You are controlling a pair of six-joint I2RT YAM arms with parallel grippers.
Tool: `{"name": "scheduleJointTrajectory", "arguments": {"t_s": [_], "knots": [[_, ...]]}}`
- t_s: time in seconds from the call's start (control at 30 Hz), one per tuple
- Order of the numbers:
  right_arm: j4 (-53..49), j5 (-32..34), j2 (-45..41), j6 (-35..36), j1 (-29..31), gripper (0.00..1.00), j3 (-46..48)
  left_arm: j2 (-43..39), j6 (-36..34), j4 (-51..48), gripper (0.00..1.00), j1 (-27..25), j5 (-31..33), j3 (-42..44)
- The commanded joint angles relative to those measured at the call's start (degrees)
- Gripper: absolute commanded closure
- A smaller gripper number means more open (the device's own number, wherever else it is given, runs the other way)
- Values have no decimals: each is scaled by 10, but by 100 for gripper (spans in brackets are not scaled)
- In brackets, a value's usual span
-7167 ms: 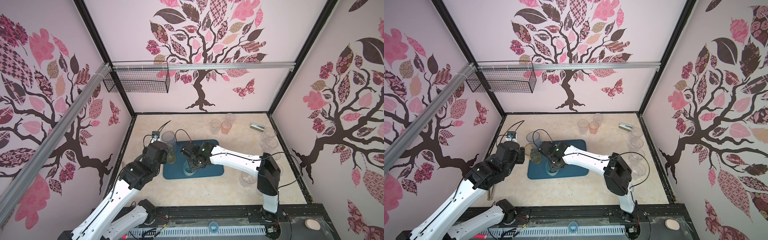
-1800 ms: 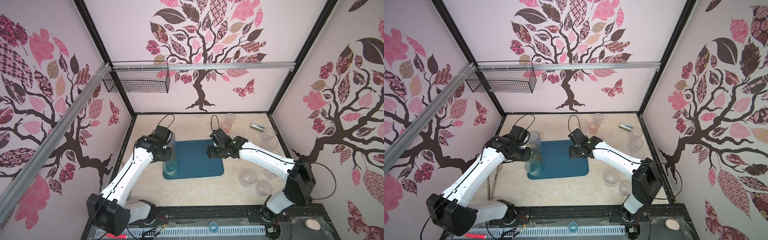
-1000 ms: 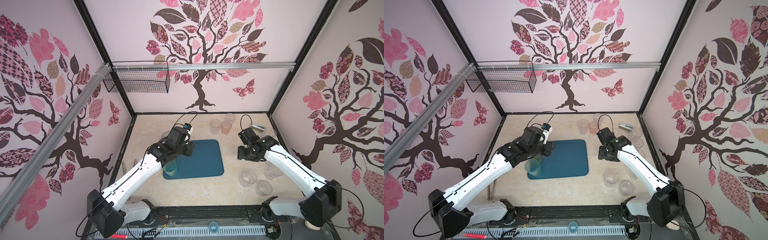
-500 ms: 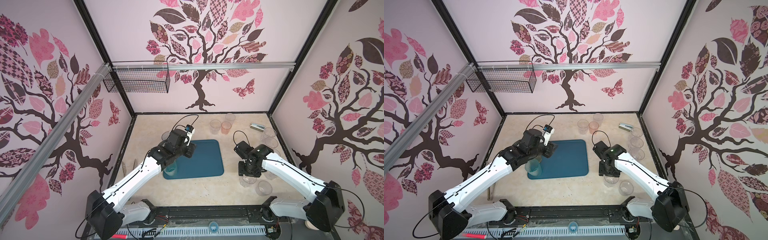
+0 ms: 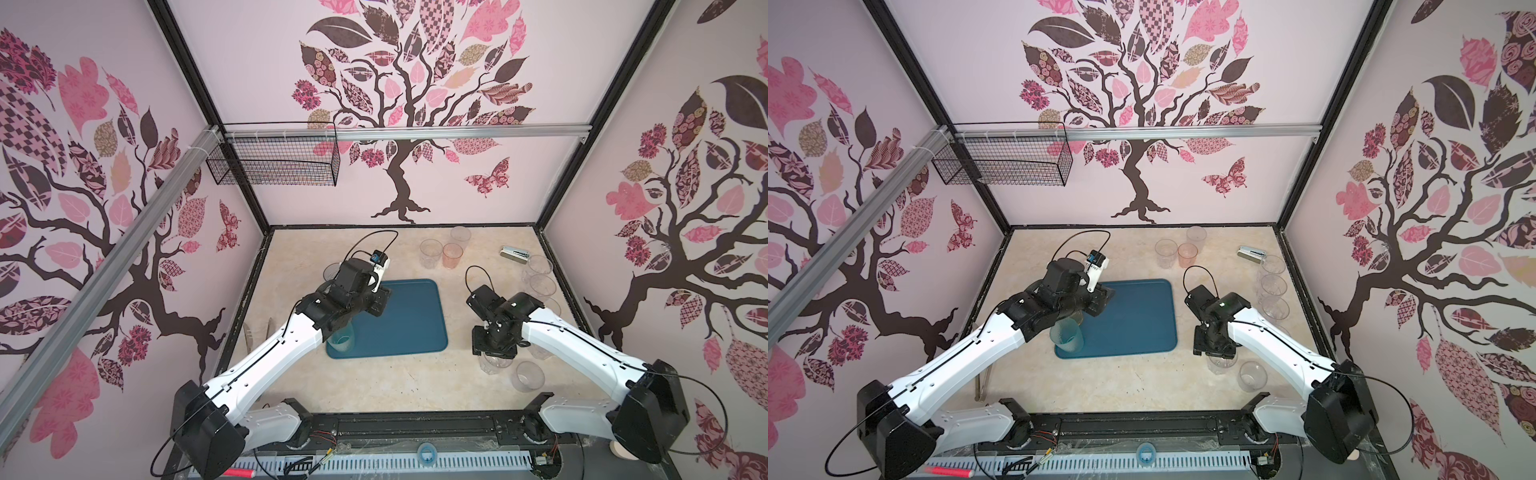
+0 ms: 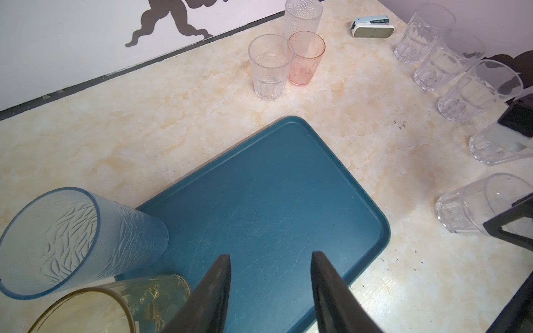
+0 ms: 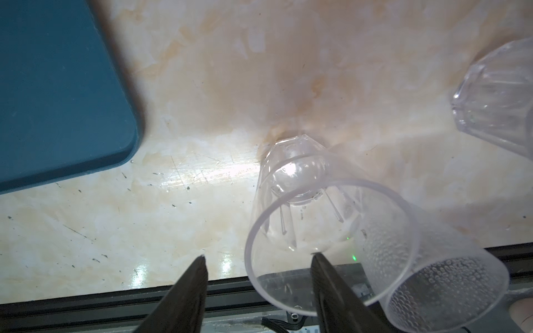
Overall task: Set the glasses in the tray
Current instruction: 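Grasp a clear cup beside the tray with the right gripper while the left lifts away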
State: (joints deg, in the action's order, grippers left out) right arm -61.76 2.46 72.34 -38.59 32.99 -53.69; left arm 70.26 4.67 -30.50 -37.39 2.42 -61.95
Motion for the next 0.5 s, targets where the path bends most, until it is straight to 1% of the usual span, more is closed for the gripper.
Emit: {"name": "scheduleJointTrajectory", "arguments": {"t_s": [0.0,0.2,0.37,0.47], "knots": [[4,19,18,8,3,41,3,-8,-5,0,51,1,4,8],[28,15,25,10,3,46,20,-5,-4,-2,51,1,2,10],[48,25,37,12,2,53,32,-4,-3,0,51,0,0,10],[61,39,42,14,2,59,35,0,-3,4,51,1,-4,10]]}}
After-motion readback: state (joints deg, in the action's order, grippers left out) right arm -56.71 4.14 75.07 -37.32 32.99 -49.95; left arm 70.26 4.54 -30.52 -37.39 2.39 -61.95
